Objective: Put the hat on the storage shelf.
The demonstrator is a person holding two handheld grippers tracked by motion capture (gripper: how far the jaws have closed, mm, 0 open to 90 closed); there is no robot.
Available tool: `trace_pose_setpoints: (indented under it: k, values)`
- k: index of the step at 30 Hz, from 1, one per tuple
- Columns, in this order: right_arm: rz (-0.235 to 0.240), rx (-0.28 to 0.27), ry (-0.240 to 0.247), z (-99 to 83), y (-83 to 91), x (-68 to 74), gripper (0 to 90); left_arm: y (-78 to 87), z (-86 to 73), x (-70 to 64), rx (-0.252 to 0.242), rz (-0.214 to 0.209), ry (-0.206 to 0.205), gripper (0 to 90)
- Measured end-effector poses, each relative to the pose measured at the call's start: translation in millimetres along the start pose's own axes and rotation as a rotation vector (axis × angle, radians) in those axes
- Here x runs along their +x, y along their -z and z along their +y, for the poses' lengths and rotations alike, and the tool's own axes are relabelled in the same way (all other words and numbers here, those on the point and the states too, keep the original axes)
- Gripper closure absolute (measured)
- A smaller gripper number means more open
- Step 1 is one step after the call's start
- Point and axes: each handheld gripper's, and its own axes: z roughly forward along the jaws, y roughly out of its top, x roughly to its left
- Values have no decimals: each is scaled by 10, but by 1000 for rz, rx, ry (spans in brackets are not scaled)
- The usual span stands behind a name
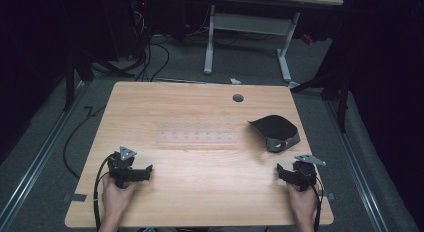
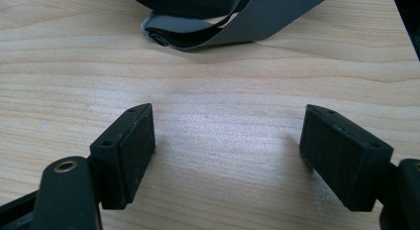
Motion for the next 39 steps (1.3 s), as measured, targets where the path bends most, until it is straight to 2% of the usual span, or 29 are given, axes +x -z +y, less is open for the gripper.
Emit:
trace_pose_setpoints:
  k: [16,23,27,32,39]
  values:
    - [10,8,8,7,2,-8,217,1,-8,-17,1,-7,0,11]
    - [0,-14,6,-12,28,-19,355,10,-12,-24,-1,-10,0,24]
    - [29,-28,-35,-27,51,-45,417,11,-13,-26,-3,-10,0,26]
    - [52,-34,-38,-43,78,-63,453,24,-18,-31,-3,-16,-7,40]
    - [66,-81,-40,-43,174,-79,469,45,-25,-43,-9,-29,-7,86]
